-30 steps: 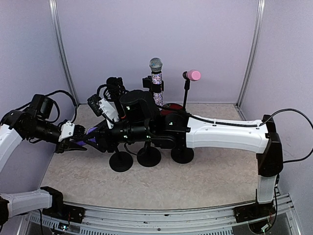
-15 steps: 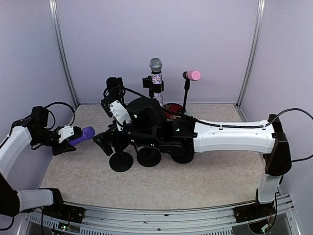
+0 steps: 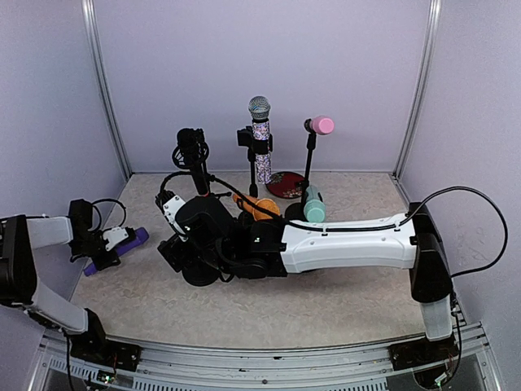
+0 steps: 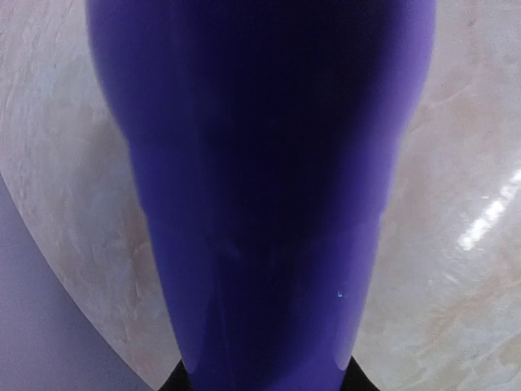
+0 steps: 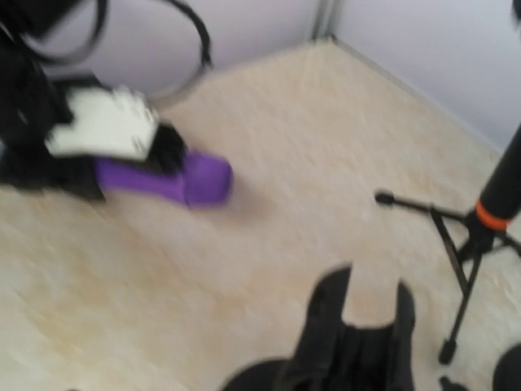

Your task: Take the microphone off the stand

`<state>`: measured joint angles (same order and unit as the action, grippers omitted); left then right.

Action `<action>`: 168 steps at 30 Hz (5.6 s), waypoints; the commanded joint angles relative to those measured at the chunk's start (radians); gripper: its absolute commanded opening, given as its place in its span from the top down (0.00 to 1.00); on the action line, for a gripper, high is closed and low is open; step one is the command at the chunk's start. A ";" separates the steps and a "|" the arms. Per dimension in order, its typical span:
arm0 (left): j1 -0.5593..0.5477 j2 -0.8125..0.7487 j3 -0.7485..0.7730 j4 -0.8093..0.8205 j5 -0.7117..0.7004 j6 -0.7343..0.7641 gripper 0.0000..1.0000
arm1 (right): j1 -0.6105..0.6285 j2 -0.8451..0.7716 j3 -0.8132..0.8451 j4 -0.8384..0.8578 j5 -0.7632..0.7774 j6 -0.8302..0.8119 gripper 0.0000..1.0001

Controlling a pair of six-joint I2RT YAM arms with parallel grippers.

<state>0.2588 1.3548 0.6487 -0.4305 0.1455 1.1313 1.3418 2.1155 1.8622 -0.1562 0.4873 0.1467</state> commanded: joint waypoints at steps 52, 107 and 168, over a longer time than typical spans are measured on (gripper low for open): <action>-0.296 -0.158 0.317 -0.254 0.147 -0.271 0.01 | 0.089 -0.586 -0.748 0.125 0.031 0.140 1.00; -0.535 -0.046 0.477 -0.124 -0.172 -0.826 0.01 | -1.038 -0.534 -0.740 0.306 -0.110 -0.023 1.00; -0.671 -0.202 0.351 -0.028 0.142 -0.796 0.01 | -0.092 -0.528 -0.460 -0.090 0.074 0.165 0.26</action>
<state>-0.3630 1.1507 1.0290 -0.4961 0.2768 0.3431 1.2610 1.5627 1.3594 -0.2440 0.6044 0.2676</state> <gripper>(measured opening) 0.988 0.794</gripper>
